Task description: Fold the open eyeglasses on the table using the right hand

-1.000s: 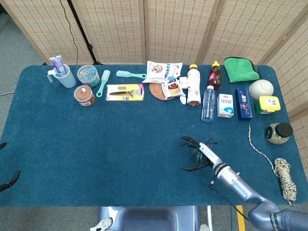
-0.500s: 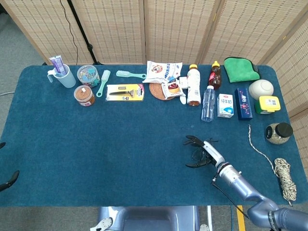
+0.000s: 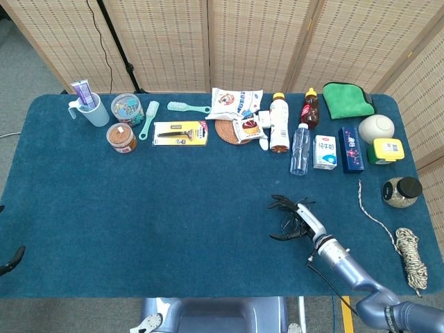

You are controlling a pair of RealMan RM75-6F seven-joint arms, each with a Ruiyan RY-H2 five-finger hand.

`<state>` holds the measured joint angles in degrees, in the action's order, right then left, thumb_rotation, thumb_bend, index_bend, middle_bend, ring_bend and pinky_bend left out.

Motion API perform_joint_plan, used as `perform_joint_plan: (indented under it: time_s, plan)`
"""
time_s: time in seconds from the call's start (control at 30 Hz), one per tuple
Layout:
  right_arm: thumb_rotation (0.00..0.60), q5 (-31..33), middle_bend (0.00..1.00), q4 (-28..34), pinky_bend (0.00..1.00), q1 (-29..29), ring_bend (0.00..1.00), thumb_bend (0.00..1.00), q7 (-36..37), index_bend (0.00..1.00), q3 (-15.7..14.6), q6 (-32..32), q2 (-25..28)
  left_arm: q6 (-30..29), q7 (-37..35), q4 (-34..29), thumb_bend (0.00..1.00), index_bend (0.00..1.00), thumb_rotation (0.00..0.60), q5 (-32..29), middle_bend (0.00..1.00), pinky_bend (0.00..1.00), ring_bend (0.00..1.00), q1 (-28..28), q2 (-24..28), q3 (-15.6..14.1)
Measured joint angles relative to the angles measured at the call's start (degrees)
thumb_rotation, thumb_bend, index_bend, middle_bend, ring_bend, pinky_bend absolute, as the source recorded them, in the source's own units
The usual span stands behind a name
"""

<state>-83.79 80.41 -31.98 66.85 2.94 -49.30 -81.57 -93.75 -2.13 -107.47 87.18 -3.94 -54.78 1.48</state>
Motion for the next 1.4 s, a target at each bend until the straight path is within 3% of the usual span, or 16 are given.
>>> perform_joint_plan:
  time_s: [0.77,1.4]
  plan:
    - [0.6,-2.22,0.11,2.27,0.11,2.24,0.04,0.08,2.86,0.32,-0.37,-5.87,2.51,-0.19,0.36,-0.47,0.26,0.14,0.538,0.69,0.05,0.0,0.03,-0.17,0.03,-0.26]
    - [0.6,-1.81,0.11,-1.5,0.12,3.84,0.05,0.08,5.17,0.33,-2.45,-5.14,0.44,-0.53,0.74,-0.93,0.26,0.14,0.54,1.0,0.05,0.0,0.03,-0.34,0.27,-0.33]
